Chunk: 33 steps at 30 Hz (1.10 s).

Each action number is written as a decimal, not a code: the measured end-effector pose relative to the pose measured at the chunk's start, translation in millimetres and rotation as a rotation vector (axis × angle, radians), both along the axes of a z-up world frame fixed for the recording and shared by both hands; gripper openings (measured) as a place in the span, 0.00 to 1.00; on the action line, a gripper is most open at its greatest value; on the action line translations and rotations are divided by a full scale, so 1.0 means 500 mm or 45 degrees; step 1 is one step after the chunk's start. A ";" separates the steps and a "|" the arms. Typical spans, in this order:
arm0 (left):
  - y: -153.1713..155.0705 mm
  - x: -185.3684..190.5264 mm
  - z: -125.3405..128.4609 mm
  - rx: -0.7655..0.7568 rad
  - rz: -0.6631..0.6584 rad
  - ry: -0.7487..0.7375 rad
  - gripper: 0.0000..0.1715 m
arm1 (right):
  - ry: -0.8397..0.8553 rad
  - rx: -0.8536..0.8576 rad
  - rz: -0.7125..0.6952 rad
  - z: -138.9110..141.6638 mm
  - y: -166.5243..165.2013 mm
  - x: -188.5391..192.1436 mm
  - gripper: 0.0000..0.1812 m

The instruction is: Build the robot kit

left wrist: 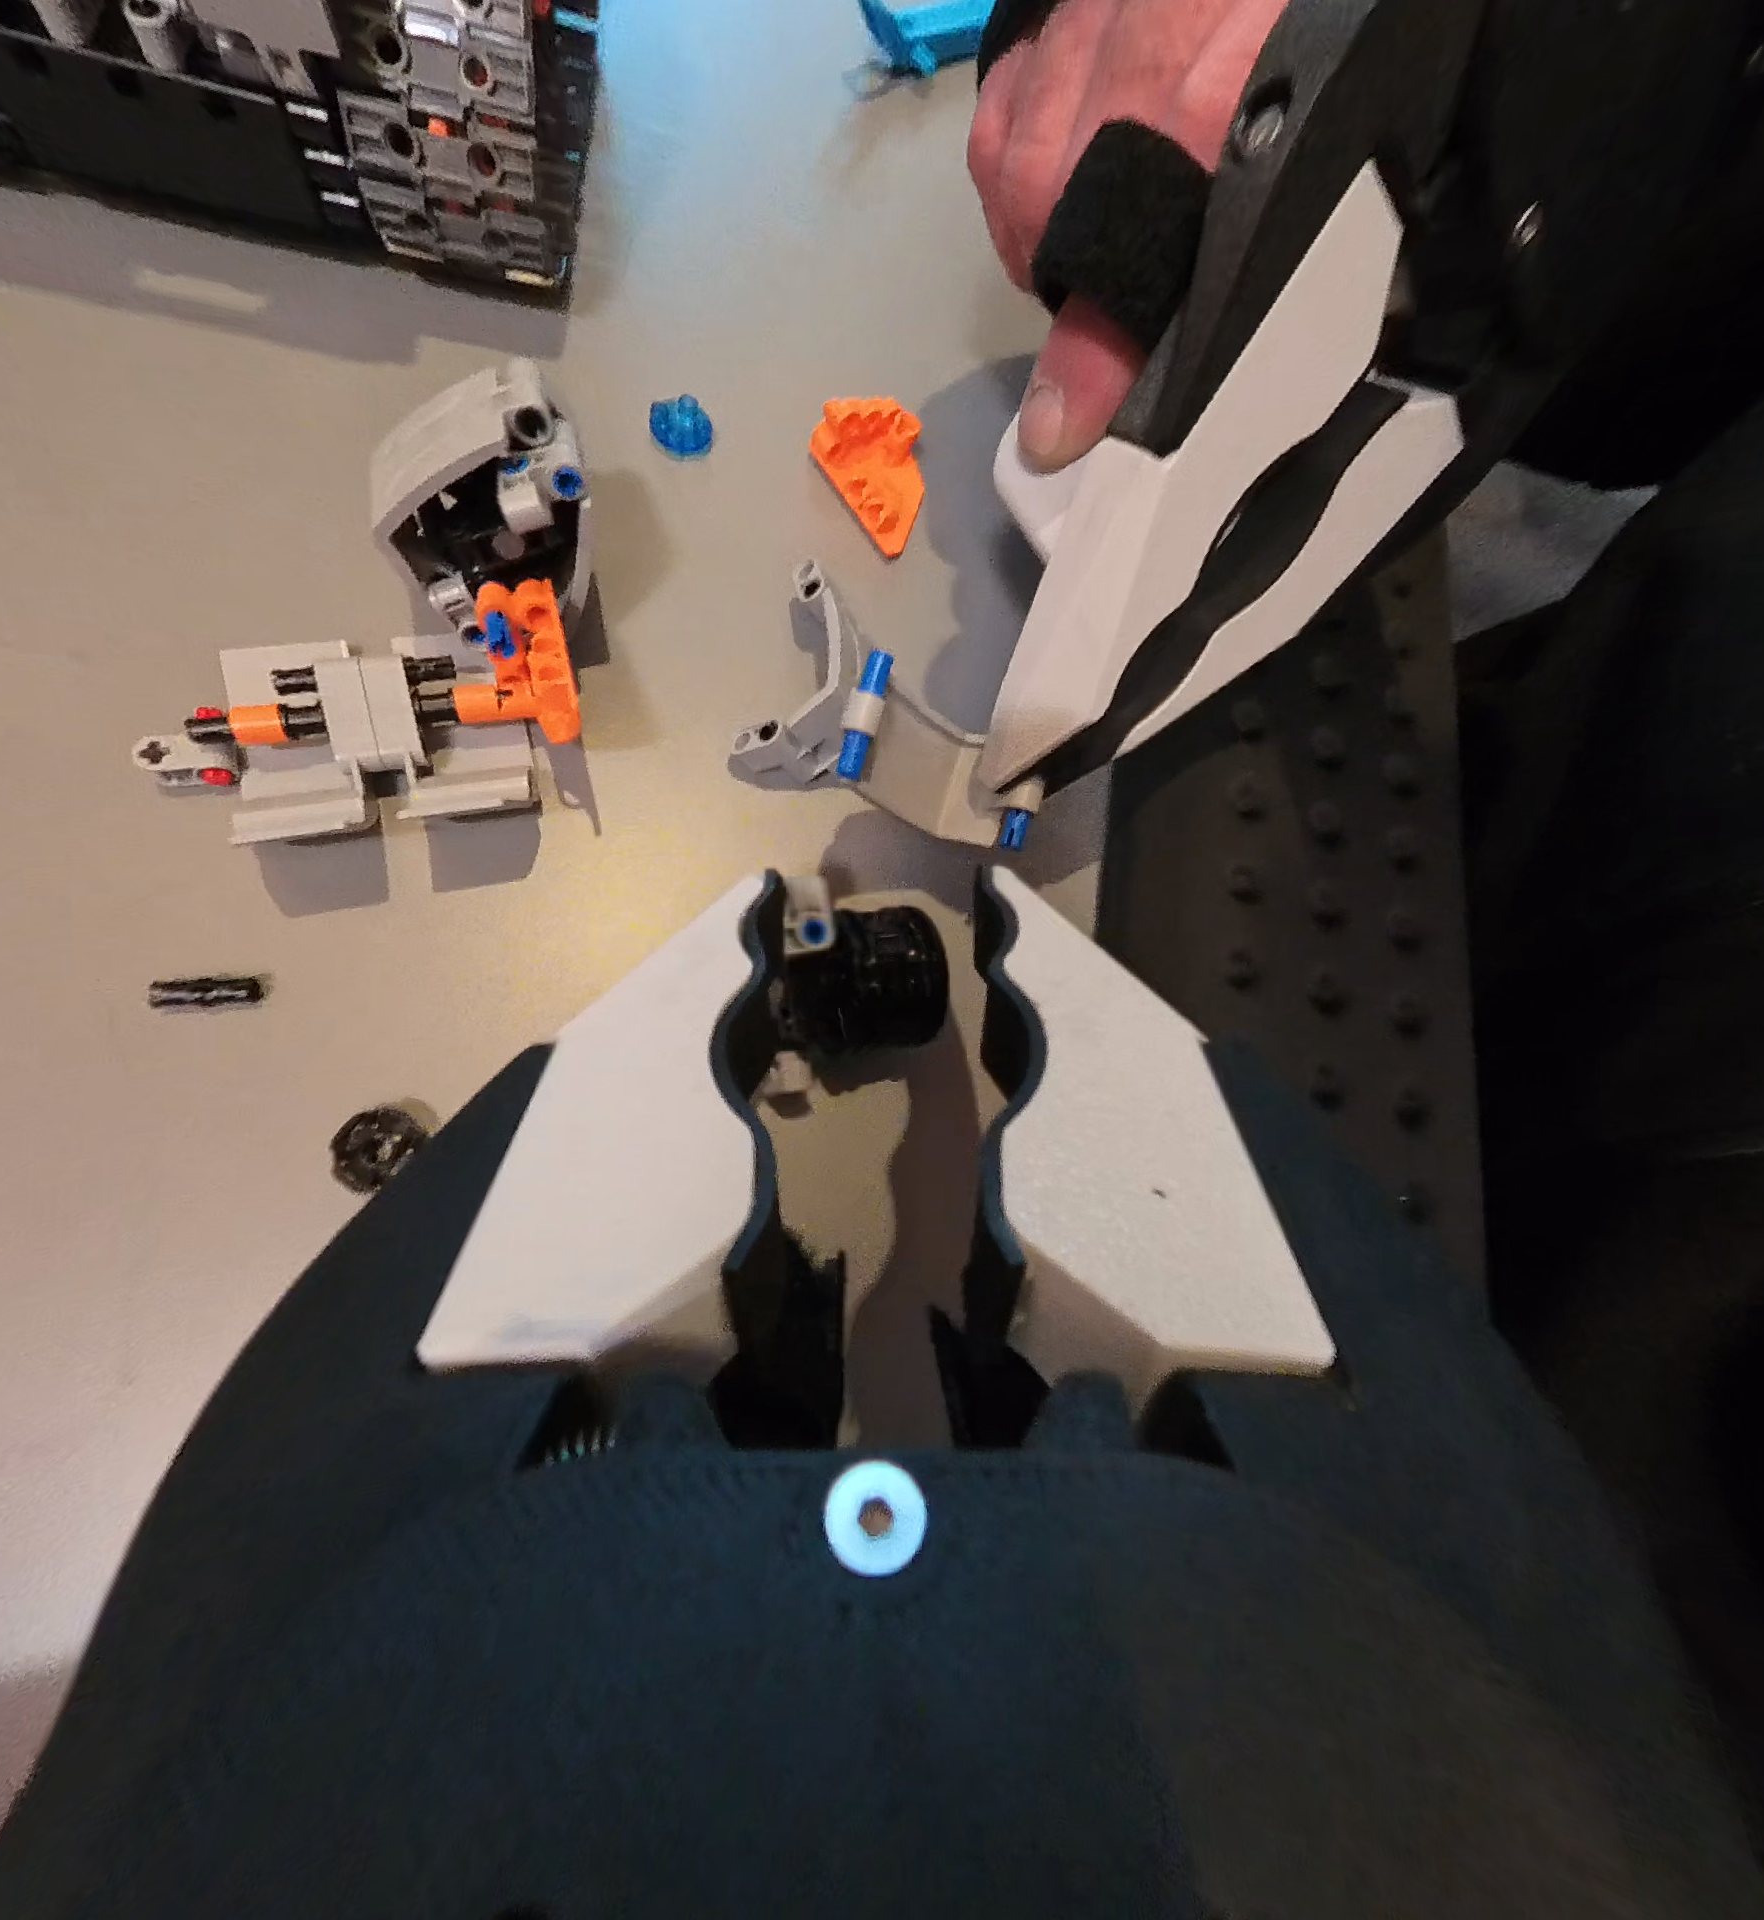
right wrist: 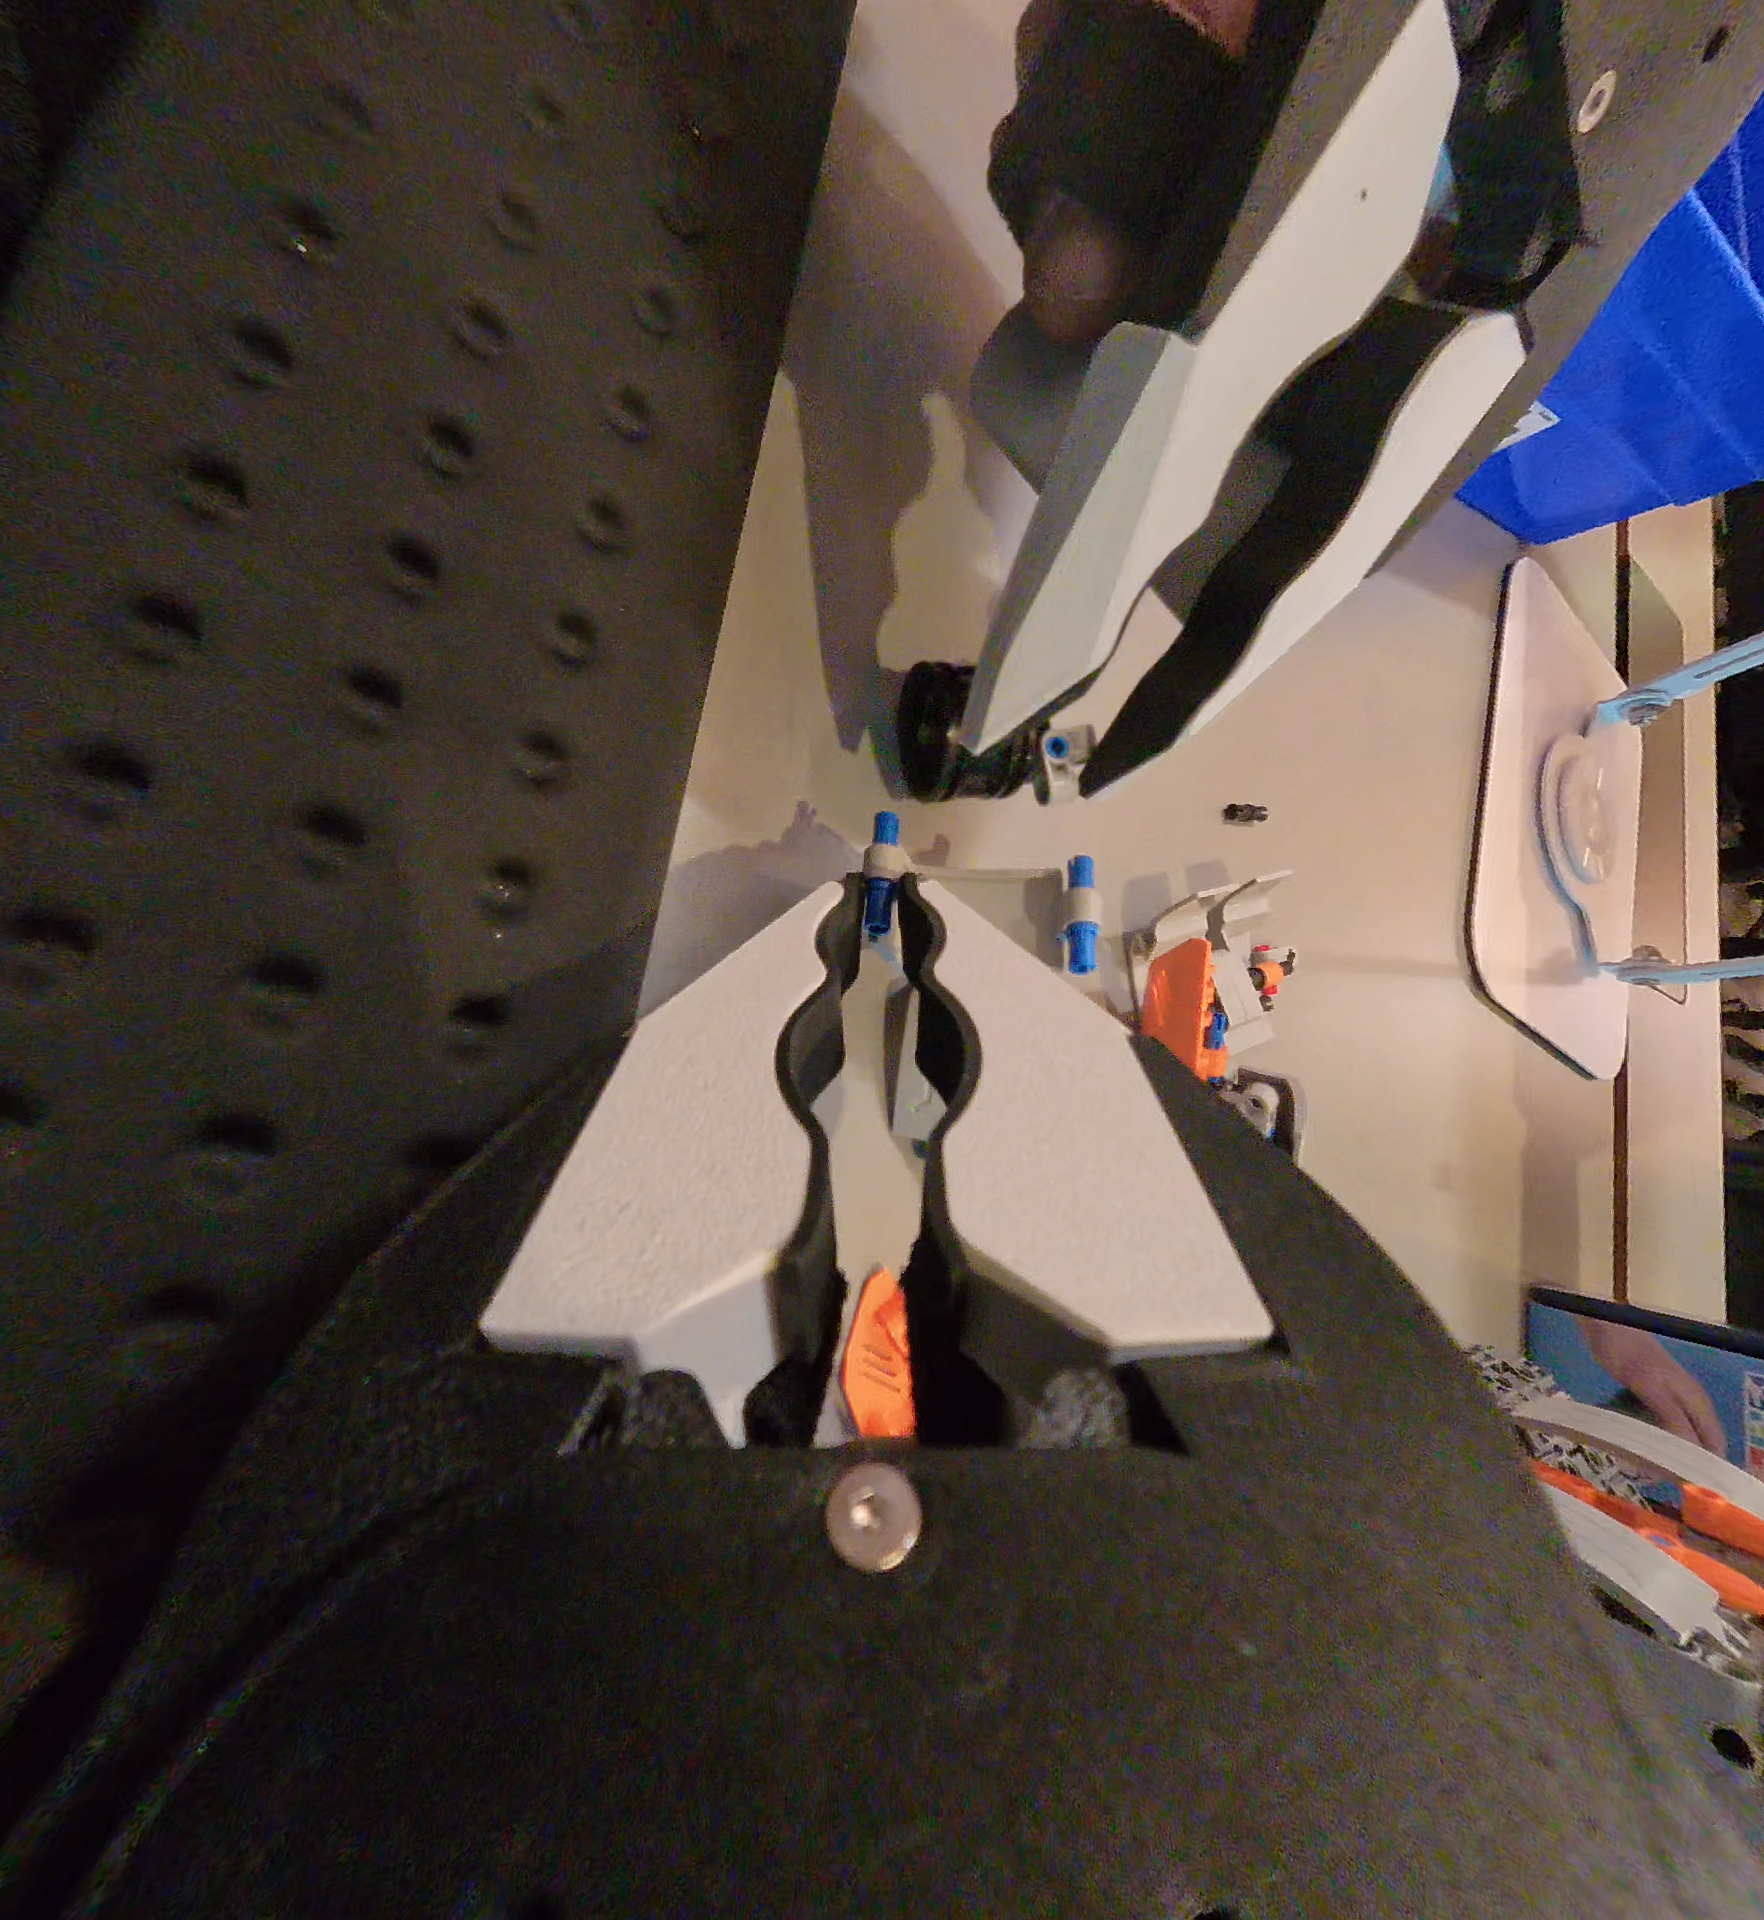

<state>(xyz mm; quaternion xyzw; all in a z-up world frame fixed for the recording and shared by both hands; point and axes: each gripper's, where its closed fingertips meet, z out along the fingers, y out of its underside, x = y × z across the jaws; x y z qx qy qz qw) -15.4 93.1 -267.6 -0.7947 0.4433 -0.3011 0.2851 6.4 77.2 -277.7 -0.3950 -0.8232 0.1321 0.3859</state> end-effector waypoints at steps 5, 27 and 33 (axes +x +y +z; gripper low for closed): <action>-0.003 -0.019 -0.021 0.097 0.019 0.152 0.27 | -0.017 0.004 -0.001 -0.005 0.000 0.002 0.02; 0.014 -0.057 -0.043 0.170 0.181 0.263 0.14 | -0.061 -0.019 -0.034 -0.021 0.002 -0.004 0.02; 0.010 -0.052 -0.036 -0.095 0.277 0.000 0.14 | -0.117 -0.077 -0.037 -0.026 -0.007 -0.016 0.02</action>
